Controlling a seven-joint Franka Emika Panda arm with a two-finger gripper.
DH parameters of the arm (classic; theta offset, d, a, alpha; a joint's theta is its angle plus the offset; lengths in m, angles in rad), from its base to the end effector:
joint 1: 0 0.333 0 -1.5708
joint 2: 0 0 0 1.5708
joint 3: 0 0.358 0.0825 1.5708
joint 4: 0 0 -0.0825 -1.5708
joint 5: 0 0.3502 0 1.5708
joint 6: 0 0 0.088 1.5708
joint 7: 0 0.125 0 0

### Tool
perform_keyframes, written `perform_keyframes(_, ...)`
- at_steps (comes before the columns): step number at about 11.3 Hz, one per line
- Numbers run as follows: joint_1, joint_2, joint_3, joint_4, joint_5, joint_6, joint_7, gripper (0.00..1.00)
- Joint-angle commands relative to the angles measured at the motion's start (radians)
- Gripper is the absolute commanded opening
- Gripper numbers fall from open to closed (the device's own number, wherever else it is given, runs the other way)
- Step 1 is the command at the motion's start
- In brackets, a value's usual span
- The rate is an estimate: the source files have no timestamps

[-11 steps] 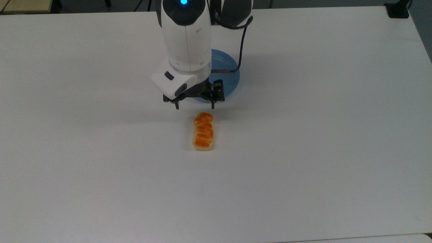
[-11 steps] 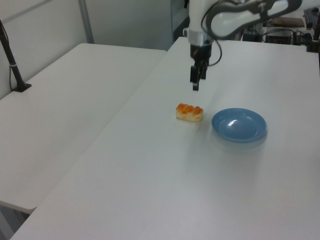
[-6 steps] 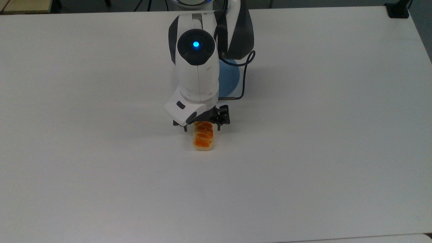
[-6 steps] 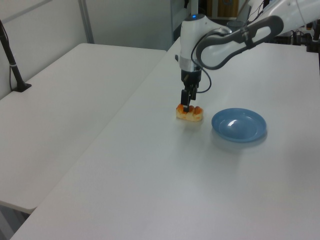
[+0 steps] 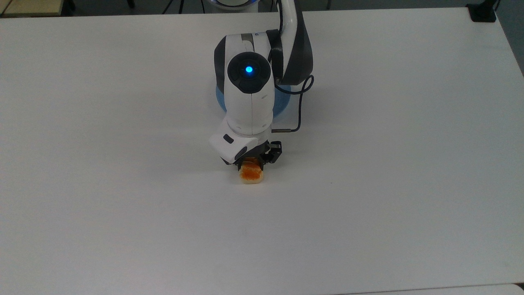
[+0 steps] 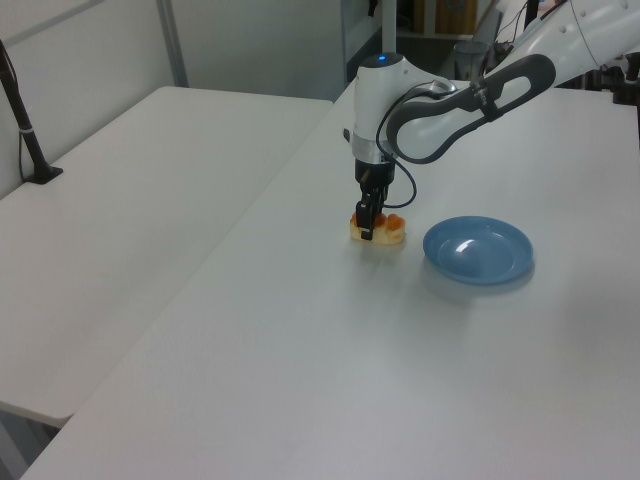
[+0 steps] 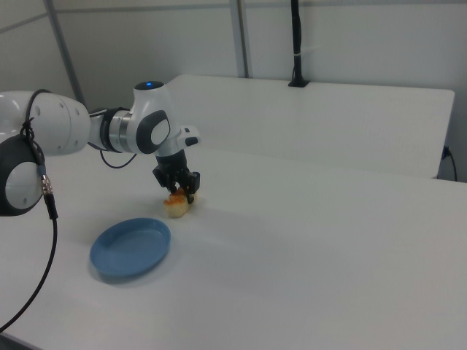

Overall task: Put the bread on a plate
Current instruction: 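Lift the held bread roll and carry it over the blue plate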

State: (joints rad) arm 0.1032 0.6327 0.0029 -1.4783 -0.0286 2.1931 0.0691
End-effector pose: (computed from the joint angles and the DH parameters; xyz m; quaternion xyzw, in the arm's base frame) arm 0.7151 0.0743 0.3462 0.9988 0.0260 0.0419 0.0075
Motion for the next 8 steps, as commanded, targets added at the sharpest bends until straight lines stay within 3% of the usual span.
perform_keyframes(1,0.009,-0.031,-0.009,-0.004,-0.017,0.004,0.032,0.49)
perform_keyframes(3,0.004,-0.117,-0.007,-0.069,-0.011,-0.004,0.035,0.49)
perform_keyframes(8,0.019,-0.495,-0.006,-0.512,-0.01,0.032,0.035,0.49)
